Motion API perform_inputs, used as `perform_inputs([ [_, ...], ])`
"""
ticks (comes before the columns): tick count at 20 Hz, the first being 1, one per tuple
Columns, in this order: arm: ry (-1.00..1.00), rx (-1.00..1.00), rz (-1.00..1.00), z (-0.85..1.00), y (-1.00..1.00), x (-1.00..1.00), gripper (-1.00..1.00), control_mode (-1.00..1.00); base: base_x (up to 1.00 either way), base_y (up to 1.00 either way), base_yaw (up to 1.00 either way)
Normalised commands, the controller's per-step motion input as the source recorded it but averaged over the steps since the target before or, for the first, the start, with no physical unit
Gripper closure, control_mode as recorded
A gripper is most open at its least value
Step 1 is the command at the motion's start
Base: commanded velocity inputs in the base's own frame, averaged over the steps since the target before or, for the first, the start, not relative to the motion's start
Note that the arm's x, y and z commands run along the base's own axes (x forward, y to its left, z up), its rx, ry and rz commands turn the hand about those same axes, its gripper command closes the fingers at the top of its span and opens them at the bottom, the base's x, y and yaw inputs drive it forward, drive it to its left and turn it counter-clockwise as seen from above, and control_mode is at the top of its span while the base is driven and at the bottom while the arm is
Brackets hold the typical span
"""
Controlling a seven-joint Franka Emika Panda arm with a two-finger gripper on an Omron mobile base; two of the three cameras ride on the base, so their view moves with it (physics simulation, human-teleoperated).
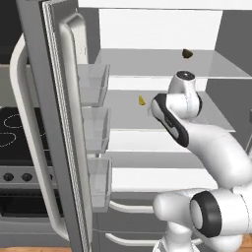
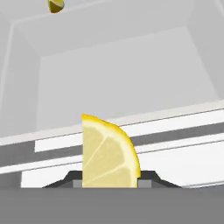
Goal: Place the lemon wedge in the correct fridge rack based on whether it is a fruit or vegetable. Finally, close the fridge door.
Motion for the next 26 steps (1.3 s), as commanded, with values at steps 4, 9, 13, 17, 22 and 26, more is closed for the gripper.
perform_inputs([
  [4,-0.04,-0.08,0.0,-0.55,-0.14,0.83,1.0,-1.0,0.0,0.0,0.0],
  [9,0.01,0.0,0.0,-0.18,-0.37,0.69,1.0,-1.0,0.0,0.0,0.0],
  [13,0.09,0.0,0.0,0.0,-0.48,0.75,1.0,-1.0,0.0,0.0,0.0],
  [17,0.07,0.0,0.0,-0.02,-0.41,0.72,1.0,-1.0,0.0,0.0,0.0],
  [22,0.07,0.0,0.0,-0.24,-0.26,0.7,1.0,-1.0,0.0,0.0,0.0],
  [26,0.08,0.0,0.0,-0.25,-0.17,0.79,1.0,-1.0,0.0,0.0,0.0],
])
